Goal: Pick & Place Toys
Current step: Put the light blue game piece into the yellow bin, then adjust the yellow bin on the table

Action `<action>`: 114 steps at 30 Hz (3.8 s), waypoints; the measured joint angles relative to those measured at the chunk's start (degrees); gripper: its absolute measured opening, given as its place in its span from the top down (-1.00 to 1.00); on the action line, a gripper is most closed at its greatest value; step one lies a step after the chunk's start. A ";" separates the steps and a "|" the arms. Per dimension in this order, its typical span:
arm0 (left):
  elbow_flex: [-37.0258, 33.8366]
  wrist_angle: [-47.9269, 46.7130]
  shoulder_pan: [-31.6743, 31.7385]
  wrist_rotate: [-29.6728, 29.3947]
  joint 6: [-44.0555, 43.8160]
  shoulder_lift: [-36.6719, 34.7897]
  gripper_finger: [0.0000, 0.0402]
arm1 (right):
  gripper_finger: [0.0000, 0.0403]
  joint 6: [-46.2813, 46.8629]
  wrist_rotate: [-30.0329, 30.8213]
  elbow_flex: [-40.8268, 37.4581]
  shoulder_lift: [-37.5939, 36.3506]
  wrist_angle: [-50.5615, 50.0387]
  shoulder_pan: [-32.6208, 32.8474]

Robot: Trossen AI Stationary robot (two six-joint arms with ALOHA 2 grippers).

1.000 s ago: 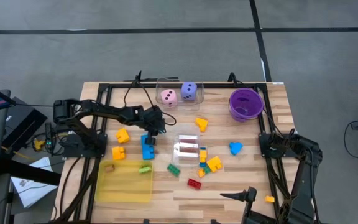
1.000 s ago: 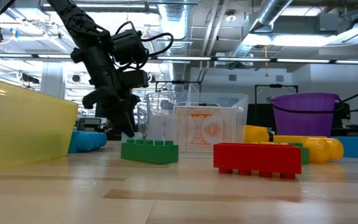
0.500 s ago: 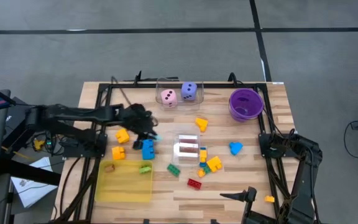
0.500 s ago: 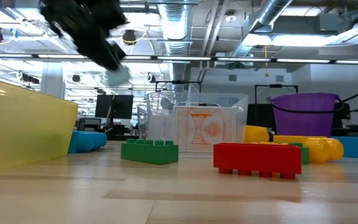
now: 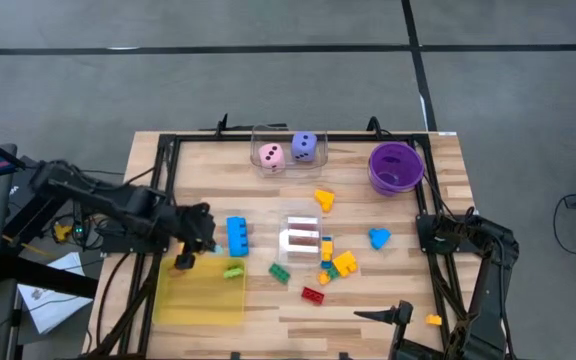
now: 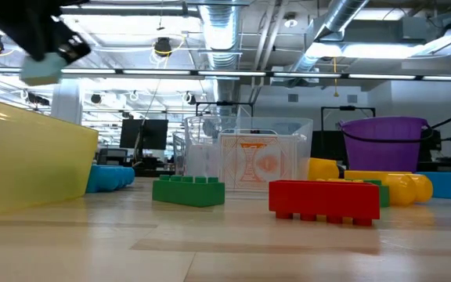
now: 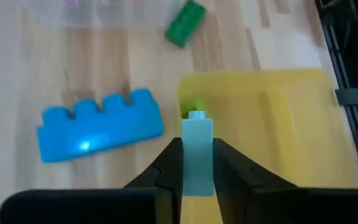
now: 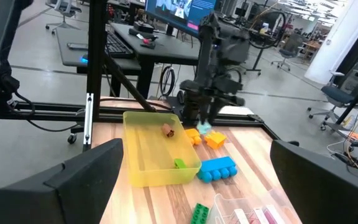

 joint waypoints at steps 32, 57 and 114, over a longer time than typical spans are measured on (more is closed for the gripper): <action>-17.93 5.86 -30.52 -13.70 -45.07 0.07 0.72 | -0.99 1.03 -0.41 -0.01 0.00 -0.04 -0.52; -22.05 9.42 -30.48 -10.66 -44.38 -0.87 0.26 | -0.99 1.03 -0.87 0.00 0.00 -0.07 -0.52; -12.24 57.91 -23.88 -6.93 -20.55 32.20 1.00 | -0.99 1.03 -3.16 -0.01 0.00 -0.26 -1.14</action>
